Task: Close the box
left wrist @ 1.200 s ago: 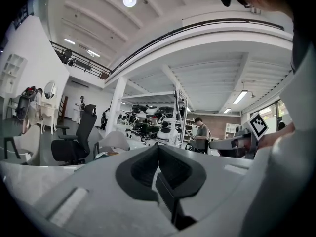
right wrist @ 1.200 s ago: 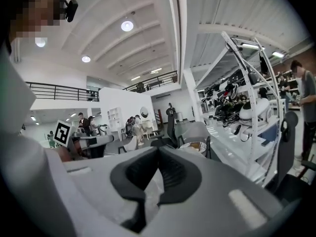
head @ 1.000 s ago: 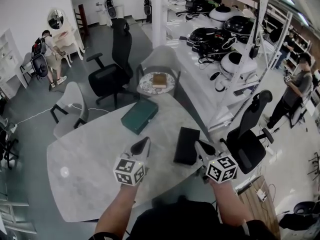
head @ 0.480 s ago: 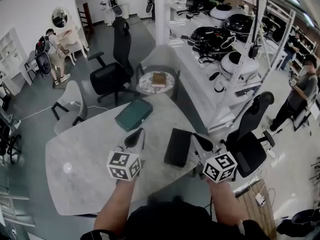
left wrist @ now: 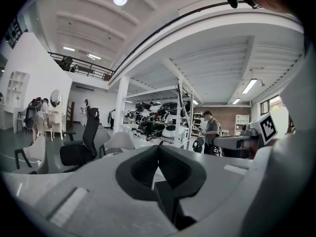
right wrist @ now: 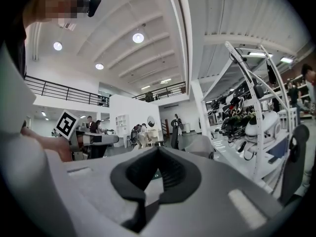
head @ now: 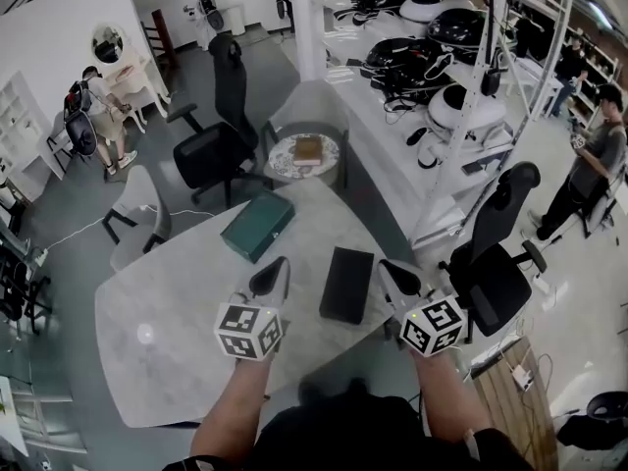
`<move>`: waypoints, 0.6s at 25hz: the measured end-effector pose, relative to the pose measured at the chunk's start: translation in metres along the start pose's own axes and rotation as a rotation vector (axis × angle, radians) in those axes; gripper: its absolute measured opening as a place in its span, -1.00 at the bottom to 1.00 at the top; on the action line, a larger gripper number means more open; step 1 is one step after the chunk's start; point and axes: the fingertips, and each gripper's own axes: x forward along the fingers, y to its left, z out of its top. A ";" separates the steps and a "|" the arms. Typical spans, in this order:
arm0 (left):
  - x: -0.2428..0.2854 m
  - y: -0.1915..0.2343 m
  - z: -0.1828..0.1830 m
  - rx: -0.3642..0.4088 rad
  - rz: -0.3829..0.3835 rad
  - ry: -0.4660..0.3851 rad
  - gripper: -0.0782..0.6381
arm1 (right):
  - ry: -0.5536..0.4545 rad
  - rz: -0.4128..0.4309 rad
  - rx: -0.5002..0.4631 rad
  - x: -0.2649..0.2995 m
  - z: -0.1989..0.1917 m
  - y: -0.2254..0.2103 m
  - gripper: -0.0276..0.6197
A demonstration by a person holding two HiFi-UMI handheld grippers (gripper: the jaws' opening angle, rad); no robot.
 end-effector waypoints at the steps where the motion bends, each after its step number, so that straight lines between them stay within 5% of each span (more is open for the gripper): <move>1: 0.000 0.000 -0.001 0.008 0.001 0.004 -0.75 | 0.002 -0.001 0.006 0.000 -0.002 -0.001 -0.91; 15: -0.006 0.019 -0.011 0.018 -0.001 0.035 -0.75 | 0.055 -0.006 0.036 0.008 -0.029 0.015 -0.91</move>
